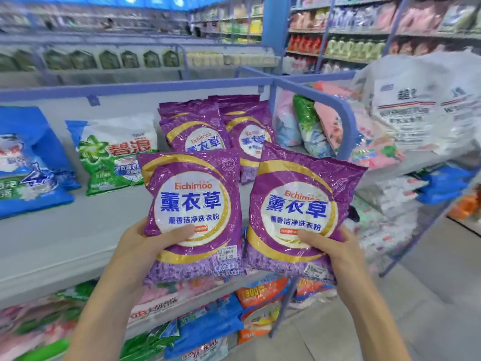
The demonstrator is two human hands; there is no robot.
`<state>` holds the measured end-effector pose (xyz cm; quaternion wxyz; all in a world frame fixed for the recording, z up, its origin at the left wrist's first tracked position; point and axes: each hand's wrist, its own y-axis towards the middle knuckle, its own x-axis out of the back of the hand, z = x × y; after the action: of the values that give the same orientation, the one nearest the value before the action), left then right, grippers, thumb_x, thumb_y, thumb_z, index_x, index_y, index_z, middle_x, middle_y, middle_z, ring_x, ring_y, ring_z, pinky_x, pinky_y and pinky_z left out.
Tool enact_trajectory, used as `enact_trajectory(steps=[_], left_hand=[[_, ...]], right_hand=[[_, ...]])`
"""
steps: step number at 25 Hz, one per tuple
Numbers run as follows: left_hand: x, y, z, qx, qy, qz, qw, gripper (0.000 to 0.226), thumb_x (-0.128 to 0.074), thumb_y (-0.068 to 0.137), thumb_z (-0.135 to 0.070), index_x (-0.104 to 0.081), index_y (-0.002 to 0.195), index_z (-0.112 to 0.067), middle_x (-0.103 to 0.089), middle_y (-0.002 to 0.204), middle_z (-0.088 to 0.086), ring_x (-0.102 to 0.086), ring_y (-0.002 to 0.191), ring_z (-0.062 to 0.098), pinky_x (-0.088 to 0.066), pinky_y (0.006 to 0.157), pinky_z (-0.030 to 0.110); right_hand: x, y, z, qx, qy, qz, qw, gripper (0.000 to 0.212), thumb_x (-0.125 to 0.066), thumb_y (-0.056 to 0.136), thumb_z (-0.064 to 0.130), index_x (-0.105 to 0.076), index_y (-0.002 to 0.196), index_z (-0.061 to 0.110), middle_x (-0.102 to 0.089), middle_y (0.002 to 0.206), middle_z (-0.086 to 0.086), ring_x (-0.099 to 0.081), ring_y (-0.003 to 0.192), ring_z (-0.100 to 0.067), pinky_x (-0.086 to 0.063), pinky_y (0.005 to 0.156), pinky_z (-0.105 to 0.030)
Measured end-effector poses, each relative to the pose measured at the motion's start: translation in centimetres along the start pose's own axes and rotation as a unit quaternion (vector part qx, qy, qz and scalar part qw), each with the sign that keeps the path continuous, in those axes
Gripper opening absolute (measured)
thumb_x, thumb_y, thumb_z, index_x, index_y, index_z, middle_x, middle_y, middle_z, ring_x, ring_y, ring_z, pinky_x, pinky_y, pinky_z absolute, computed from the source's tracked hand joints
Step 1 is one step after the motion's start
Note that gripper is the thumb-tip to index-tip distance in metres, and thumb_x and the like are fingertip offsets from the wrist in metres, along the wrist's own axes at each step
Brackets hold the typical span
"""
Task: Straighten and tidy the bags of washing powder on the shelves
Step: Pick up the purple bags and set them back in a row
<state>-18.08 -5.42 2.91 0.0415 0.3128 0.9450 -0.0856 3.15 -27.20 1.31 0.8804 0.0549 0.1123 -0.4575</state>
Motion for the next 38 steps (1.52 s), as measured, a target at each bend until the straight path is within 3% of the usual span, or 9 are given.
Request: enact_trajectory(steps=[4, 8, 12, 15, 20, 28, 31, 33, 38], left_hand=[[-1.3, 4.1, 0.0, -0.009, -0.011, -0.047, 0.999, 0.064, -0.097, 0.048, -0.027, -0.077, 0.108, -0.017, -0.08, 0.102, 0.009, -0.077, 0.092, 0.03, -0.054, 0.098, 0.052], [-3.3, 8.2, -1.0, -0.034, -0.022, -0.075, 0.996, 0.076, -0.099, 0.029, -0.057, -0.082, 0.094, -0.022, -0.081, 0.095, 0.006, -0.078, 0.084, 0.022, -0.059, 0.082, 0.039], [-5.3, 12.2, -1.8, -0.023, -0.005, -0.114, 0.993, 0.05, -0.082, 0.063, -0.049, -0.076, 0.101, -0.017, -0.081, 0.09, 0.003, -0.078, 0.083, 0.018, -0.058, 0.09, 0.041], [-6.5, 15.2, -1.7, -0.034, 0.013, -0.156, 0.987, 0.036, -0.076, 0.08, -0.047, -0.076, 0.103, -0.019, -0.081, 0.092, -0.002, -0.077, 0.088, 0.014, -0.058, 0.088, 0.036], [-8.8, 18.5, -0.1, -0.104, 0.115, -0.267, 0.951, 0.034, -0.073, 0.088, -0.048, -0.077, 0.092, -0.015, -0.078, 0.077, -0.009, -0.072, 0.073, 0.001, -0.055, 0.067, 0.023], [-10.8, 17.1, 1.9, -0.112, 0.275, -0.342, 0.891, 0.08, -0.063, 0.081, -0.07, -0.045, 0.135, -0.013, -0.053, 0.126, -0.001, -0.053, 0.122, 0.025, -0.046, 0.107, 0.051], [-12.0, 14.5, 1.8, -0.088, 0.312, -0.234, 0.917, 0.137, -0.087, 0.06, -0.061, -0.003, 0.159, -0.019, -0.02, 0.146, -0.004, -0.019, 0.138, 0.007, -0.02, 0.12, 0.035], [-13.5, 13.1, 2.3, -0.068, 0.394, -0.193, 0.896, 0.155, -0.074, 0.047, -0.081, 0.023, 0.156, -0.029, 0.015, 0.163, -0.004, 0.006, 0.149, 0.007, -0.007, 0.123, 0.039], [-15.6, 15.4, 4.5, -0.044, 0.572, -0.194, 0.795, 0.118, -0.003, 0.053, -0.106, 0.048, 0.139, -0.043, 0.061, 0.144, 0.004, 0.046, 0.141, 0.037, 0.01, 0.119, 0.062]], right_hand=[[-0.6, 6.3, 0.5, 0.003, -0.003, 0.026, 1.0, 0.031, -0.071, 0.08, 0.027, -0.074, 0.108, 0.017, -0.08, 0.103, -0.003, -0.077, 0.092, -0.018, -0.06, 0.071, -0.023], [-1.3, 12.2, 2.0, 0.008, -0.014, 0.06, 0.998, 0.022, -0.07, 0.09, 0.017, -0.072, 0.111, 0.013, -0.08, 0.099, -0.005, -0.077, 0.088, -0.02, -0.06, 0.068, -0.023], [-2.1, 18.1, 2.5, 0.005, -0.016, 0.087, 0.996, 0.019, -0.067, 0.092, 0.007, -0.07, 0.111, 0.009, -0.08, 0.093, -0.005, -0.076, 0.07, -0.012, -0.056, 0.056, -0.018], [-2.8, 22.2, 1.9, -0.002, -0.029, 0.116, 0.993, 0.022, -0.071, 0.089, 0.007, -0.071, 0.111, 0.011, -0.079, 0.1, -0.009, -0.077, 0.086, -0.021, -0.061, 0.069, -0.026], [-3.0, 28.1, 0.6, 0.02, -0.095, 0.12, 0.988, 0.034, -0.081, 0.079, 0.005, -0.071, 0.111, 0.009, -0.079, 0.103, -0.011, -0.077, 0.084, -0.016, -0.063, 0.071, -0.028], [-2.1, 28.6, -0.6, 0.113, -0.256, 0.063, 0.958, 0.06, -0.084, 0.079, 0.026, -0.056, 0.132, 0.023, -0.07, 0.122, 0.003, -0.067, 0.108, -0.017, -0.054, 0.097, -0.044], [-1.2, 25.7, -0.2, 0.151, -0.336, 0.036, 0.929, 0.096, -0.082, 0.079, 0.046, -0.027, 0.155, 0.025, -0.043, 0.154, -0.003, -0.043, 0.139, -0.023, -0.04, 0.112, -0.044], [-1.2, 23.0, -1.1, 0.161, -0.399, 0.074, 0.9, 0.12, -0.083, 0.074, 0.052, -0.004, 0.161, 0.027, -0.013, 0.167, -0.009, -0.016, 0.152, -0.027, -0.024, 0.12, -0.048], [-2.6, 22.8, -3.5, 0.112, -0.597, 0.166, 0.777, 0.119, -0.053, 0.077, 0.084, 0.04, 0.143, 0.047, 0.053, 0.148, -0.008, 0.028, 0.149, -0.039, 0.002, 0.122, -0.057]])
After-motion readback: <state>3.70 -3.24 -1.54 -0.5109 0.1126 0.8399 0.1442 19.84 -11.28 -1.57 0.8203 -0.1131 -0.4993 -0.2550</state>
